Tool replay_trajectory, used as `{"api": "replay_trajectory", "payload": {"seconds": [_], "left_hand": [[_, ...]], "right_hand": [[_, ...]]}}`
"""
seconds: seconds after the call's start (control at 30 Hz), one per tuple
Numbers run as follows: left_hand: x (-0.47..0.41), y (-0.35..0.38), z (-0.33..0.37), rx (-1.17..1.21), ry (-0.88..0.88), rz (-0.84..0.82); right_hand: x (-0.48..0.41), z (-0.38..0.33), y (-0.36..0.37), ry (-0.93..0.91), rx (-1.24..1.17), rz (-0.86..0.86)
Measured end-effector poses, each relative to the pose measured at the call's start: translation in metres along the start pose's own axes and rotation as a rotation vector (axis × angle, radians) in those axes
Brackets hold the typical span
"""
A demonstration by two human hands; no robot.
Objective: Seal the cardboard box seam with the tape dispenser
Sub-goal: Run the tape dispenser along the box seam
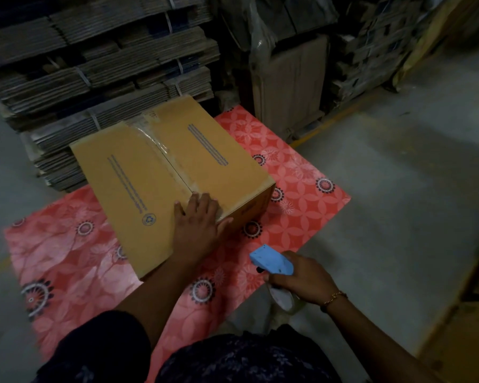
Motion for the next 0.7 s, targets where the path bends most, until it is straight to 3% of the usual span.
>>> {"api": "replay_trajectory", "payload": {"seconds": [0.3, 0.5, 0.7], "left_hand": [[0.001, 0.009, 0.001, -0.048, 0.016, -0.052], [0.003, 0.009, -0.003, -0.013, 0.021, -0.122], [0.018, 0.007, -0.018, -0.017, 0.044, -0.091]], "right_hand": [[-0.011, 0.015, -0.015, -0.026, 0.019, -0.036], [-0.024, 0.004, -0.029, -0.132, 0.069, -0.044], [-0.031, -0.005, -0.042, -0.224, 0.011, -0.083]]}}
Point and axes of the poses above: each hand's wrist, its own x-axis away from the middle knuckle, its own y-axis out of the palm, z = x × y, the point moved 9 cm from there along -x, towards the middle knuckle, and after that the axes turned 3 degrees about x, right-handed, at the moved point
